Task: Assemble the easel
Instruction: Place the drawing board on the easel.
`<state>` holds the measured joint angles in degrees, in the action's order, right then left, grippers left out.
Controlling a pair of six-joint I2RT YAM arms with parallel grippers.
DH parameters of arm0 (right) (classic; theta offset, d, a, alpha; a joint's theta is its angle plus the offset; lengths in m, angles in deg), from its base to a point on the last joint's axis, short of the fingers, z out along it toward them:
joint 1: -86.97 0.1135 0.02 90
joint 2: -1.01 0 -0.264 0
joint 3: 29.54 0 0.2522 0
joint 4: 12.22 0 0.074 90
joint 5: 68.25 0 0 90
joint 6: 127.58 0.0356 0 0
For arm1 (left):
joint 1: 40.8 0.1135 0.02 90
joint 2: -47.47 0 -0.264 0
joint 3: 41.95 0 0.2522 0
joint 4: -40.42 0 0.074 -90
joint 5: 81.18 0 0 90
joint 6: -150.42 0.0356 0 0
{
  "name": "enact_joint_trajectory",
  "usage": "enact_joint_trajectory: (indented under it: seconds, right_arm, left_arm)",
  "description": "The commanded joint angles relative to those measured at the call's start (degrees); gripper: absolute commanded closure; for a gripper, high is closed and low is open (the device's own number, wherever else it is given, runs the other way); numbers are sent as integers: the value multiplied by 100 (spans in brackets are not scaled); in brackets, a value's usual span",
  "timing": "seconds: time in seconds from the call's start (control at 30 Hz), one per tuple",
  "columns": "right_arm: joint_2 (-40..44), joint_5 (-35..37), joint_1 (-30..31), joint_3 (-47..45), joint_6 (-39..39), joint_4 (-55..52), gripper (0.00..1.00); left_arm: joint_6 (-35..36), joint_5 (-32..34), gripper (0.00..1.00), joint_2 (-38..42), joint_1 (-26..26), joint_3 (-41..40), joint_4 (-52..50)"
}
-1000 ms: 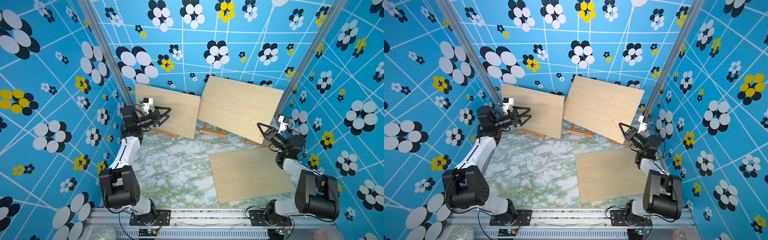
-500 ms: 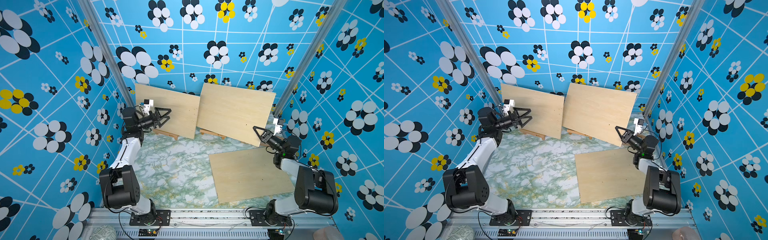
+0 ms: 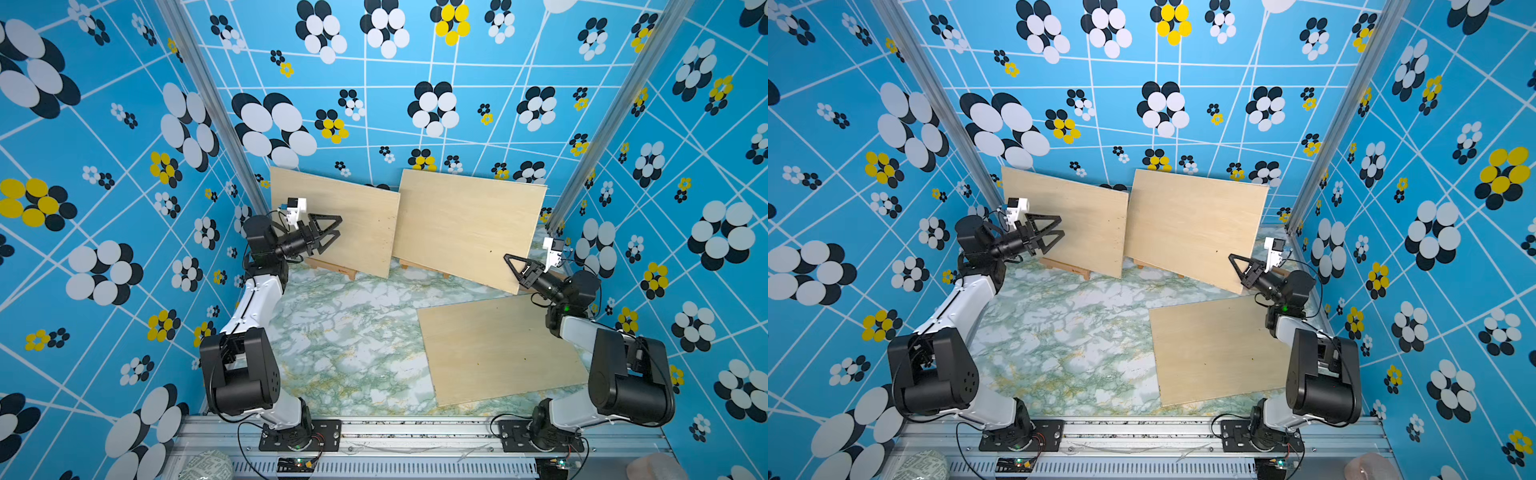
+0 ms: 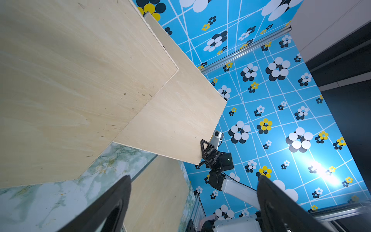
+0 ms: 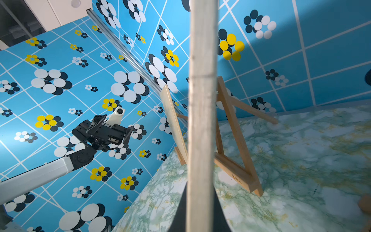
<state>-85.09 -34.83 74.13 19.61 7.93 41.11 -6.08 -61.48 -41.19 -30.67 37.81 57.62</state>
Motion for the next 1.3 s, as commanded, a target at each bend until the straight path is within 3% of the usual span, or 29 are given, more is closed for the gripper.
enact_joint_trajectory:
  seconds: [0.0,0.23,0.53,0.8,1.03,1.17,1.27]
  right_arm:
    - [204,279,100,459,-434,1347,100]
    - [-72,210,136,725,-1055,1349,100]
    - [-792,16,282,979,-2364,1344,100]
    - [-1585,-334,273,1173,-2748,1347,100]
    - [-1982,-231,229,843,-2929,1350,100]
    - [-2183,-89,195,771,-3061,1350,79]
    - [-2302,-47,163,765,-3156,1347,76]
  left_arm:
    - [-152,-108,1,-86,11,-85,383]
    - [-320,-107,1,-132,24,-88,564]
    - [-1149,-72,1,-416,69,-70,1578]
    - [-1661,-28,1,-684,92,0,2183]
    - [-1850,24,1,-926,77,139,2414]
    - [-1797,34,0,-948,69,145,2382]
    - [-1762,18,0,-926,81,121,2352]
